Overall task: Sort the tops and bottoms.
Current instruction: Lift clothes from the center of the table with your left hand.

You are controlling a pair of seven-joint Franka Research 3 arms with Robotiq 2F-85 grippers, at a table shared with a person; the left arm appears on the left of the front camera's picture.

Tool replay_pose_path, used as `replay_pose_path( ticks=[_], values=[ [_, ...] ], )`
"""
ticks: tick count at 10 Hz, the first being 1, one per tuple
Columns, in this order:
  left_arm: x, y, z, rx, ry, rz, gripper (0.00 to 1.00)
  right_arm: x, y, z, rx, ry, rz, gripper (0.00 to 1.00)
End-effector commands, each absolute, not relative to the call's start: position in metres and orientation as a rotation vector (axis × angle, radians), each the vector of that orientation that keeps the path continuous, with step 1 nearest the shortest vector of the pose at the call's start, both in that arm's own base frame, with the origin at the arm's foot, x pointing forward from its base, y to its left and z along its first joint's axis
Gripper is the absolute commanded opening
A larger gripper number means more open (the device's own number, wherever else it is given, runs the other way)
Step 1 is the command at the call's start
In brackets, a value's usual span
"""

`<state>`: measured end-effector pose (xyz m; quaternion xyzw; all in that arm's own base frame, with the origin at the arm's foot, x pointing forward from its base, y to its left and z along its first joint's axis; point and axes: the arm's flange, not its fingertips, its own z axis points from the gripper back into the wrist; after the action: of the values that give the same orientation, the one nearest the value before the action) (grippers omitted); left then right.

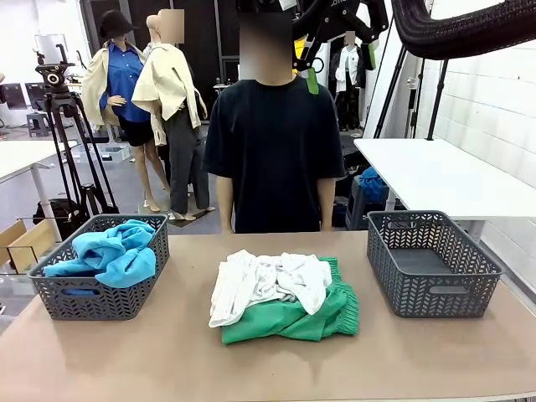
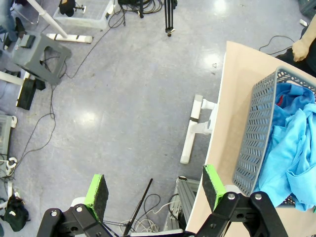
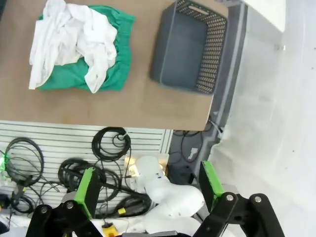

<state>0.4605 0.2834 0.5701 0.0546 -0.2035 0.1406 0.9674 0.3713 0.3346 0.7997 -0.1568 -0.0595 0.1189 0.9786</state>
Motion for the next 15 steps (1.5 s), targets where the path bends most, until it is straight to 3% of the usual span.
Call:
replay_pose_path(
  ticks=[1,3,5,10,11,12,15],
  values=[
    [0.46,0.263,0.585,0.082,-0.465,0.269,1.0,0.371,0.336,0.799,-0.315,-0.12,0.238,1.0],
    [0.465,0.206,0.607,-0.051,-0.557,0.131,1.0,0.375,0.212,0.778,-0.26,-0.07,0.057,1.0],
    [0.467,0.123,0.631,-0.122,-0.618,-0.084,1.0,0.346,0.069,0.74,-0.343,-0.022,-0.245,1.0],
    [0.456,-0.028,0.641,-0.137,-0.595,-0.171,1.0,0.288,-0.103,0.617,-0.206,-0.052,-0.671,1.0],
    [0.459,-0.037,0.638,-0.178,-0.563,-0.189,1.0,0.29,-0.103,0.613,-0.126,-0.008,-0.697,1.0],
    [0.467,-0.026,0.64,-0.136,-0.577,-0.208,1.0,0.325,-0.1,0.721,-0.234,-0.013,-0.621,1.0],
    [0.467,-0.026,0.64,-0.136,-0.577,-0.208,1.0,0.325,-0.1,0.721,-0.234,-0.013,-0.621,1.0]
  ],
)
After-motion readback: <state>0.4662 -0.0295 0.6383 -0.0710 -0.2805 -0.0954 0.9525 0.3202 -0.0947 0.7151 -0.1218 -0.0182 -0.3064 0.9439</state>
